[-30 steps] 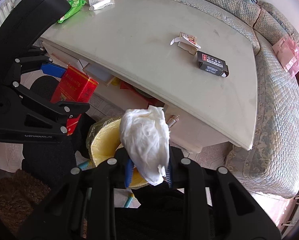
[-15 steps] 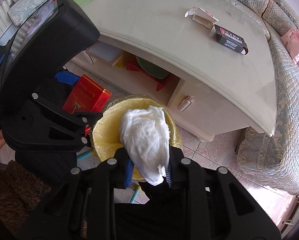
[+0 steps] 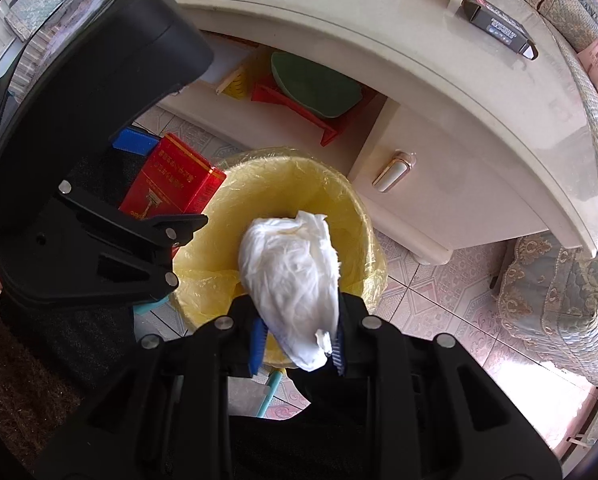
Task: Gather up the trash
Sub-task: 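Carry the red pack and white tissue over the trash bin with both tools, then open both tools to drop the red pack and tissue into the bin, then move both tools back over the table toward the last two items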
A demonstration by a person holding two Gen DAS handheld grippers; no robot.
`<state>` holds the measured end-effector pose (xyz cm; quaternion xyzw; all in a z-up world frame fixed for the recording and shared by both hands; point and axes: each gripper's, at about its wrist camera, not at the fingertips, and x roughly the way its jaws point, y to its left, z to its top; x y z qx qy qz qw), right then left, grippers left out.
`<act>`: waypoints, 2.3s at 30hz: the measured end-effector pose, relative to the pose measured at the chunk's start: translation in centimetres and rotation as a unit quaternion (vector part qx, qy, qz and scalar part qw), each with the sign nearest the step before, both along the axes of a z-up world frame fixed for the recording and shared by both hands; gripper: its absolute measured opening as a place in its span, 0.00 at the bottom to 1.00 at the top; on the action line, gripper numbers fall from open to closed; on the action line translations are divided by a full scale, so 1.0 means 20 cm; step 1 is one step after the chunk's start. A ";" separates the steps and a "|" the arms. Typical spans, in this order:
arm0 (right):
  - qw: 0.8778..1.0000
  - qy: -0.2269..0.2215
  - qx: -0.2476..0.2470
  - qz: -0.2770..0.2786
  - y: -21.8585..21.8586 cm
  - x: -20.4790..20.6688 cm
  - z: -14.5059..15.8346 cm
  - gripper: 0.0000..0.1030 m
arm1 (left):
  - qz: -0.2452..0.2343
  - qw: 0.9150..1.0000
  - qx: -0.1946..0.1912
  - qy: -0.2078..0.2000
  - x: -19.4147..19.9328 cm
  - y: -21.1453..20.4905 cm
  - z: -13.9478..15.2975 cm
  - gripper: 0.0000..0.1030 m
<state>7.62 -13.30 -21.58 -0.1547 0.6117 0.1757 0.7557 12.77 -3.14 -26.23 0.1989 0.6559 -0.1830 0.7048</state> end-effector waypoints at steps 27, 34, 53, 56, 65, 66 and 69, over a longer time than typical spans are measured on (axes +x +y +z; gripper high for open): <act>0.994 0.099 0.015 -0.045 -0.08 0.13 -0.60 0.25 | 0.012 0.995 -0.004 0.102 0.15 -0.04 -0.63 0.62; 0.992 0.114 0.019 -0.048 -0.09 0.13 -0.69 0.25 | 0.018 0.991 -0.025 0.132 0.19 -0.05 -0.70 0.62; 0.991 0.119 0.023 -0.051 -0.07 0.14 -0.73 0.51 | 0.023 0.989 -0.028 0.147 0.22 -0.05 -0.71 0.74; 0.991 0.120 0.022 -0.050 -0.06 0.13 -0.73 0.51 | 0.022 0.989 -0.025 0.145 0.22 -0.05 -0.71 0.74; 0.991 0.120 0.021 -0.052 -0.06 0.13 -0.72 0.55 | 0.011 0.991 -0.011 0.129 0.20 -0.08 -0.69 0.76; 0.991 0.120 0.021 -0.052 -0.07 0.13 -0.72 0.55 | 0.010 0.992 -0.009 0.127 0.19 -0.08 -0.68 0.76; 0.992 0.115 0.026 -0.051 -0.07 0.12 -0.67 0.56 | 0.006 0.993 -0.008 0.117 0.18 -0.07 -0.63 0.76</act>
